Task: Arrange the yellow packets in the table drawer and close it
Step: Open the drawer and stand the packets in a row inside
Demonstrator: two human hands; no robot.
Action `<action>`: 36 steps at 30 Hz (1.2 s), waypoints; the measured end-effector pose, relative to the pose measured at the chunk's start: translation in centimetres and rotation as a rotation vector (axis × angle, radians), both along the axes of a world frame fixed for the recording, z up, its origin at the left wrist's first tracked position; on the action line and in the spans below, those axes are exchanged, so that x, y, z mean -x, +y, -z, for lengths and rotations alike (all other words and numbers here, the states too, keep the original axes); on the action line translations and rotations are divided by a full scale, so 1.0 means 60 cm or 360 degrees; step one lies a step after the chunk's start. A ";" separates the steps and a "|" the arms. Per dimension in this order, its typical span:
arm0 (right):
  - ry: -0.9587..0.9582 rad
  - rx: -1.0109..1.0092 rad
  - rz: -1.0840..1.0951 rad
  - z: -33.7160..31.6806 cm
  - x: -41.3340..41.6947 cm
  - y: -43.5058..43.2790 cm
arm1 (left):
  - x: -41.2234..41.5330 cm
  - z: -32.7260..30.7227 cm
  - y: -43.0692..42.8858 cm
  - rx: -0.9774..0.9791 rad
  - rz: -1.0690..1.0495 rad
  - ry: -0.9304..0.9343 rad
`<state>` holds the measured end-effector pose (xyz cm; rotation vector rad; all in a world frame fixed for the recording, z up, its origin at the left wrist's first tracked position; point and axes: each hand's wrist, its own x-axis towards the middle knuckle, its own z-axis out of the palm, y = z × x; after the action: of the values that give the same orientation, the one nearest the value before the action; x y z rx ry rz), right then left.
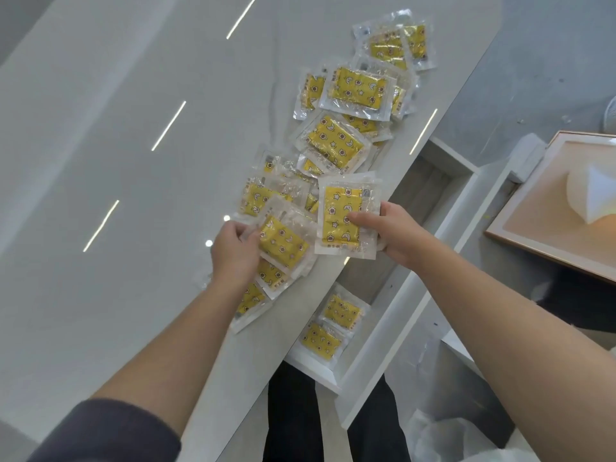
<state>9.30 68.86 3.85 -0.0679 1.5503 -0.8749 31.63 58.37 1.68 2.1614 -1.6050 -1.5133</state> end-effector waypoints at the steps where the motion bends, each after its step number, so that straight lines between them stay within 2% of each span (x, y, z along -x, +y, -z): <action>1: 0.0005 -0.0022 -0.0007 0.004 -0.005 0.002 | 0.004 0.003 0.015 0.0057 0.0009 -0.0059; 3: 0.0047 -0.0091 -0.0039 0.014 -0.015 0.005 | 0.014 0.006 0.033 0.0229 0.0083 -0.0161; 7: 0.0247 -0.0226 -0.0166 0.028 -0.040 0.004 | 0.021 0.017 0.036 0.0454 0.0284 -0.0161; 12: 0.0115 -0.0207 -0.0077 0.036 -0.064 -0.002 | 0.025 0.020 0.030 0.0554 0.0382 -0.0134; 14: 0.0044 -0.0190 -0.0016 0.037 -0.072 -0.002 | 0.030 0.009 0.033 0.0476 0.0207 0.0030; 16: -0.0015 -0.0176 0.0071 0.037 -0.075 0.002 | 0.035 0.001 0.037 0.0315 -0.0139 0.0225; 18: -0.0079 -0.0184 0.0188 0.036 -0.073 0.011 | 0.039 0.000 0.039 0.0012 -0.0583 0.0508; 20: -0.0181 -0.0188 0.0276 0.031 -0.074 0.023 | 0.045 0.002 0.047 -0.0314 -0.0809 0.0760; 23: -0.0363 -0.0153 0.0350 0.020 -0.075 0.042 | 0.059 -0.002 0.073 -0.0560 -0.0605 0.0745; 28: -0.0224 -0.0164 0.0222 0.006 -0.015 0.083 | 0.072 -0.006 0.079 -0.0504 -0.0296 0.0575; 33: -0.0215 -0.0103 0.0141 -0.003 0.060 0.099 | 0.091 -0.010 0.095 -0.0529 -0.0132 0.0658; 36: -0.0254 -0.0115 -0.0054 0.010 0.097 0.103 | 0.119 0.002 0.131 -0.0557 -0.0095 0.0651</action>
<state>3.48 75.06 3.25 0.0275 1.4260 -0.7782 24.50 66.22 1.53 1.8416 -1.2064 -2.1733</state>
